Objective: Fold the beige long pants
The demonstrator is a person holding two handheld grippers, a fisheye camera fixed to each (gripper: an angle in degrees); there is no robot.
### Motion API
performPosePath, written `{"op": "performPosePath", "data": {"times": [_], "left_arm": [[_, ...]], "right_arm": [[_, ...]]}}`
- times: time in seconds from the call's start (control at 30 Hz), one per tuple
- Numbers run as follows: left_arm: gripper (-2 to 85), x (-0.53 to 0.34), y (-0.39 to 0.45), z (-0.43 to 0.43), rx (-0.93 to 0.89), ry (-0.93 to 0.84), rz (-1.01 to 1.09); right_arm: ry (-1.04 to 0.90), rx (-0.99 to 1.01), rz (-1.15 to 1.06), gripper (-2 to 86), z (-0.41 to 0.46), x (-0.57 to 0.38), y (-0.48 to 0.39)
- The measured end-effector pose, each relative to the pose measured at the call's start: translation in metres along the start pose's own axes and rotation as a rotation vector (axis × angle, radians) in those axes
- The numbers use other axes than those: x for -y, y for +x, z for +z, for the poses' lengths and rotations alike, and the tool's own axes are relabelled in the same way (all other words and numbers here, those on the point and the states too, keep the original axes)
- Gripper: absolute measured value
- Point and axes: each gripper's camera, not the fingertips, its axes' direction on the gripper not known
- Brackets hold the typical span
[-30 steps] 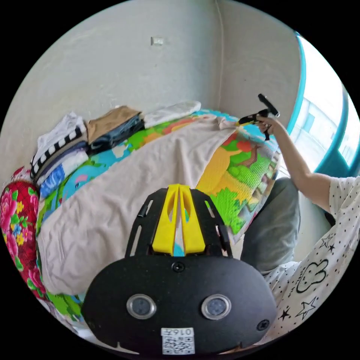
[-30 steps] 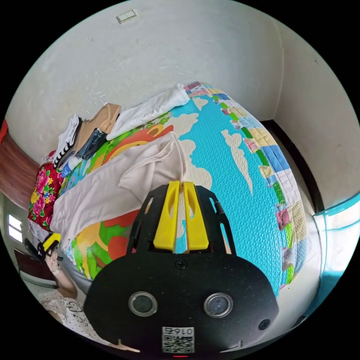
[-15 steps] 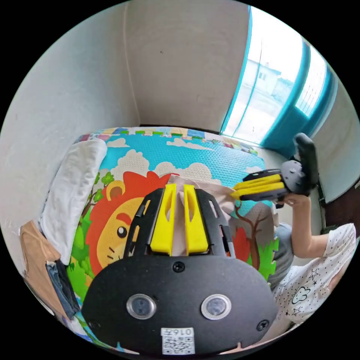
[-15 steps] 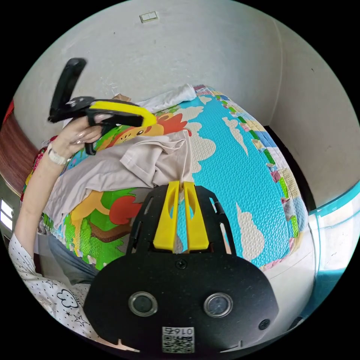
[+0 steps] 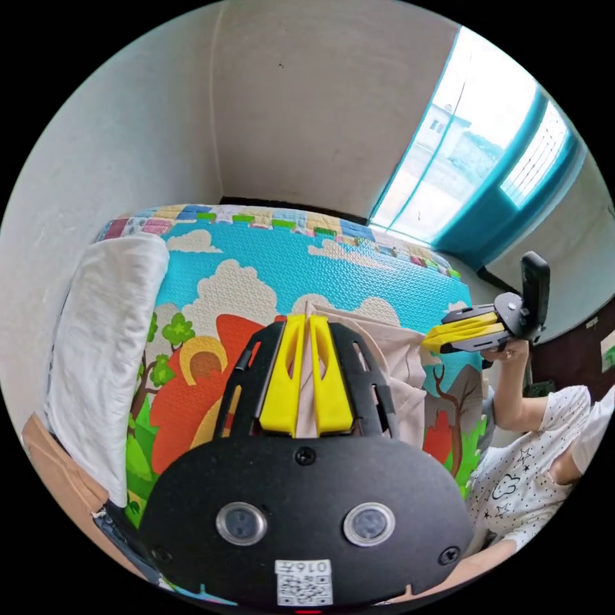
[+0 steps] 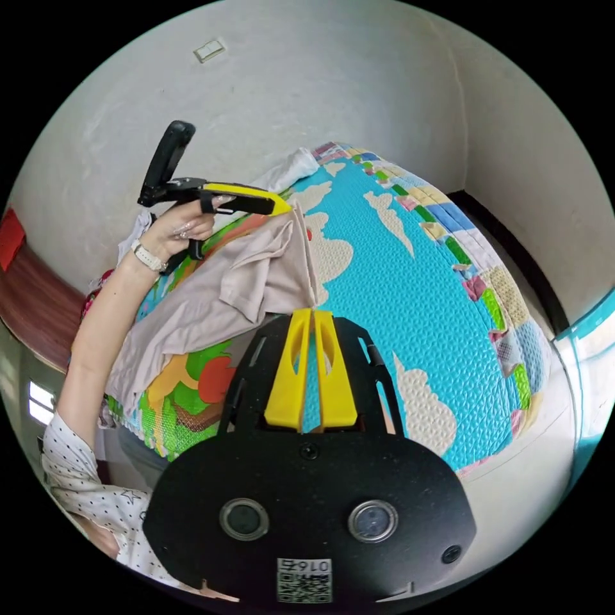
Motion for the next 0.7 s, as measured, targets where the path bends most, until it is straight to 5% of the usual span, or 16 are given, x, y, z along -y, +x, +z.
{"op": "performPosePath", "data": {"times": [0.27, 0.5, 0.6, 0.7], "left_arm": [[2.7, 0.012, -0.083, 0.055, -0.042, 0.002, -0.215], [4.1, -0.013, -0.148, 0.044, -0.363, 0.392, -0.453], [6.1, 0.001, -0.147, 0.062, -0.376, 0.250, -0.386], [8.0, 0.023, -0.127, 0.088, -0.164, 0.064, -0.273]], "right_arm": [[0.015, -0.053, 0.046, 0.5, 0.002, -0.002, 0.006], [0.174, -0.092, -0.033, 3.5, -0.017, 0.000, -0.013], [0.238, -0.009, -0.154, 6.6, -0.024, 0.024, -0.016], [0.147, 0.010, -0.086, 7.8, -0.008, 0.053, -0.003]]}}
